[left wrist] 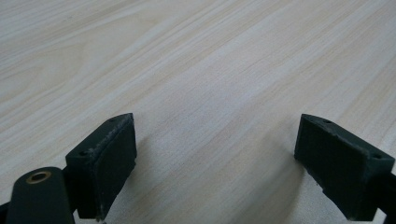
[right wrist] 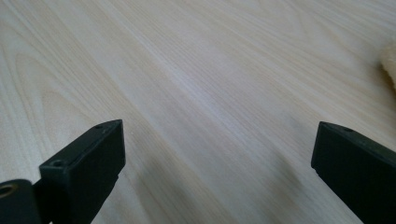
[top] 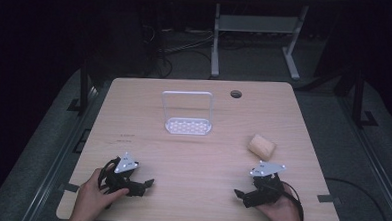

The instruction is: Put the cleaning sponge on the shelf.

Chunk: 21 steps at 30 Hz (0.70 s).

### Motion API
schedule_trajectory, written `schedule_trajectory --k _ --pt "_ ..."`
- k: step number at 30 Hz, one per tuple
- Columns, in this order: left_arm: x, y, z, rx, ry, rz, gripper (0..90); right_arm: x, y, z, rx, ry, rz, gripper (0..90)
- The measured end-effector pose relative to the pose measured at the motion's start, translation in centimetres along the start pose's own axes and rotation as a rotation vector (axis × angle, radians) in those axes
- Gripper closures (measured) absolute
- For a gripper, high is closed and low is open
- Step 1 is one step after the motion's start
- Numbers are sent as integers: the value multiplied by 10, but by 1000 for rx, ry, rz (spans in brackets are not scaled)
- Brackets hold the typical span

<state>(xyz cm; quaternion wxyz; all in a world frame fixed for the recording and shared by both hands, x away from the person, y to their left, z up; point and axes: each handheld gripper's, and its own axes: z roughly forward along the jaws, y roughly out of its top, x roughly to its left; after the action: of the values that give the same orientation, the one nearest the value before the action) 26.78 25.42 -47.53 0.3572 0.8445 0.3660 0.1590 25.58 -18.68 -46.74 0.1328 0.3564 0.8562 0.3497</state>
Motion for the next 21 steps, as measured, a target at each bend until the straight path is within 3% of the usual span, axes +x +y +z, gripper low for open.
schedule_trajectory --k 21 --pt "0 0 0 0 0 0 122 -18 -7 -17 -9 -32 12 58"
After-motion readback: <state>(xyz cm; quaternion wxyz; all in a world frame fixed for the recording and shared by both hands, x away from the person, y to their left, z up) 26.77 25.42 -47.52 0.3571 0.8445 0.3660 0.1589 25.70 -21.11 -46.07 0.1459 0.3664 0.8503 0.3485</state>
